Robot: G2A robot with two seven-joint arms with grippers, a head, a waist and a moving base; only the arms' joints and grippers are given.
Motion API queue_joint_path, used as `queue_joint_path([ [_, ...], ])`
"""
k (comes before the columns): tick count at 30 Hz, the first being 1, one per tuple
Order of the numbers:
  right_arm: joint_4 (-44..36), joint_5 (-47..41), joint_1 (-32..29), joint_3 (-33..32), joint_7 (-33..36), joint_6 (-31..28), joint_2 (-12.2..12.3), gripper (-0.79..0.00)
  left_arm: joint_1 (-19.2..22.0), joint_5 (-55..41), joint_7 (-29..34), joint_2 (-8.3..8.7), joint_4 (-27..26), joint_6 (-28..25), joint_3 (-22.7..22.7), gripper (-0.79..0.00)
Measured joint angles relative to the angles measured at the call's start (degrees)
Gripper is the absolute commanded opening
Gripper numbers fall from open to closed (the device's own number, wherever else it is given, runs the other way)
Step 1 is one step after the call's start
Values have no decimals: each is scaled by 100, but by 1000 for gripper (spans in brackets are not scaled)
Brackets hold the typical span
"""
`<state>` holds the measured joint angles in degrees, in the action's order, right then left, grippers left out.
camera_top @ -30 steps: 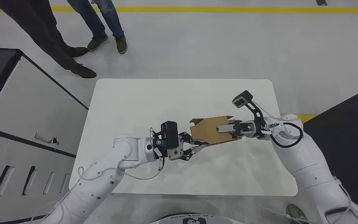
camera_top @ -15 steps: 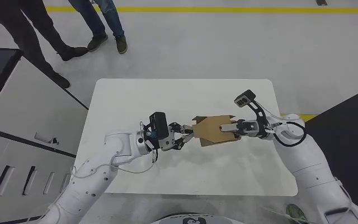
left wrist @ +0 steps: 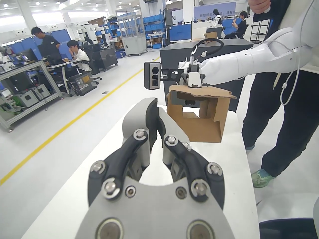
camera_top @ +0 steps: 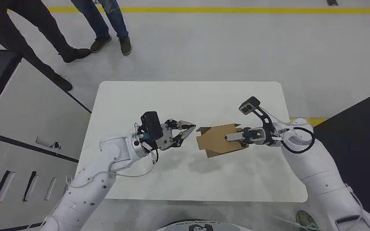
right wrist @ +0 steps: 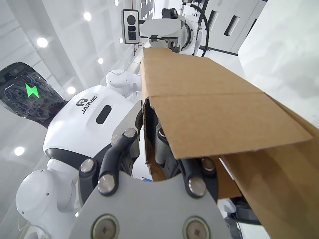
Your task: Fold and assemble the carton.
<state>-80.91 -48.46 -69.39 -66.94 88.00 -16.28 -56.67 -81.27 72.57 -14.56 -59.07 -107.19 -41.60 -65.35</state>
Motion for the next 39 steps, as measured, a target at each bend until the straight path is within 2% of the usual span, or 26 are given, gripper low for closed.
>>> queue_joint_path([
  [15,0,-71,68,86,0,-1,65,-785,116,-85,-4,-45,120,-247,214,-785],
  [39,124,-468,62,149,0,0,-8,-785,274,-170,-93,-107,237,-479,420,-785],
])
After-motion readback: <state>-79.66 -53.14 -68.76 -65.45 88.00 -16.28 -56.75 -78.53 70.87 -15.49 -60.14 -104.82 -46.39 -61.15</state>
